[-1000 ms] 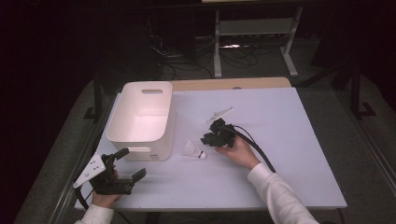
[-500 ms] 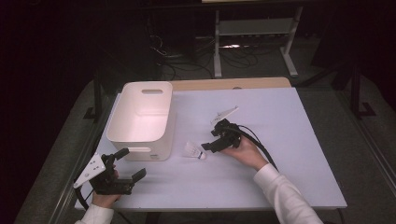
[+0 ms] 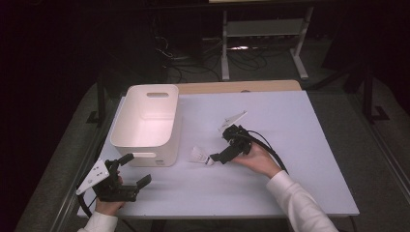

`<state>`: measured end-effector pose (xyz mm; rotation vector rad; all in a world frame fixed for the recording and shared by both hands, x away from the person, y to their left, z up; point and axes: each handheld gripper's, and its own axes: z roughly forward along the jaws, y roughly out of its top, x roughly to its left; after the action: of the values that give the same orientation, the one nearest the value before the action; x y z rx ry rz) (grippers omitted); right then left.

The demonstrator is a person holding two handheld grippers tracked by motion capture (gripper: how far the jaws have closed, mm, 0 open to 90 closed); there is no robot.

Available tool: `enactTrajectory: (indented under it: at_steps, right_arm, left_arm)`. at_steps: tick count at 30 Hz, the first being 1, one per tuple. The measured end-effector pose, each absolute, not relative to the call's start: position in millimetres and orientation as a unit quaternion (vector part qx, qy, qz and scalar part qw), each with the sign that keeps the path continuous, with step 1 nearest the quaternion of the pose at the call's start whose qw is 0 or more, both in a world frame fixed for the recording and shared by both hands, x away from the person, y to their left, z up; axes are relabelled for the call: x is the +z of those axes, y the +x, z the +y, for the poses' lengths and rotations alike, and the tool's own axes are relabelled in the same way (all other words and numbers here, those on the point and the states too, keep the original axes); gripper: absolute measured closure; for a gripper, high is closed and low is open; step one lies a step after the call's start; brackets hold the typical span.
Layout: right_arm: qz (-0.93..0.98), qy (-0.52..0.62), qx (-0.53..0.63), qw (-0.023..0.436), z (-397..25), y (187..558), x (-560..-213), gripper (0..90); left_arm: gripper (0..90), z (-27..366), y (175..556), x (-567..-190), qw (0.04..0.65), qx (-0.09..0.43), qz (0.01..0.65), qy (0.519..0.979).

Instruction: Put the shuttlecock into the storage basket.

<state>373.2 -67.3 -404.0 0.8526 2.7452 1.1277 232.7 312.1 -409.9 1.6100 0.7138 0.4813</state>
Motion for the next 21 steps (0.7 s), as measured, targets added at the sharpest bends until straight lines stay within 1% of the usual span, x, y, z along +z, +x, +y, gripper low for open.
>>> enactTrajectory:
  at_steps: [5, 6, 10, 12, 14, 16, 18, 21]
  right_arm:
    - [0.899, 0.266, 0.346, 0.031, -64, 373, -408, 0.0]
    - [0.898, 0.268, 0.346, 0.025, -63, 372, -409, 0.0]
    - [0.902, 0.261, 0.341, 0.032, -59, 371, -412, 0.0]
    - [0.901, 0.264, 0.343, 0.024, -56, 370, -413, 0.0]
    - [0.903, 0.261, 0.339, 0.029, -54, 370, -416, 0.0]
    - [0.902, 0.264, 0.341, 0.020, -52, 369, -418, 0.0]
    - [0.904, 0.258, 0.338, 0.028, -50, 370, -421, 0.0]
    - [0.903, 0.261, 0.341, 0.018, -47, 368, -422, 0.0]
  left_arm:
    - [0.0, 312, 233, -410, 0.612, 0.208, 0.309, 0.698]
    - [0.0, 312, 233, -410, 0.612, 0.208, 0.309, 0.698]
    - [0.0, 312, 233, -410, 0.611, 0.209, 0.308, 0.699]
    - [0.0, 313, 233, -410, 0.611, 0.209, 0.307, 0.699]
    - [0.0, 313, 233, -410, 0.611, 0.209, 0.306, 0.699]
    - [0.0, 313, 233, -410, 0.611, 0.208, 0.307, 0.699]
    - [0.0, 313, 233, -410, 0.611, 0.209, 0.306, 0.700]
    - [0.0, 313, 233, -410, 0.612, 0.208, 0.306, 0.699]
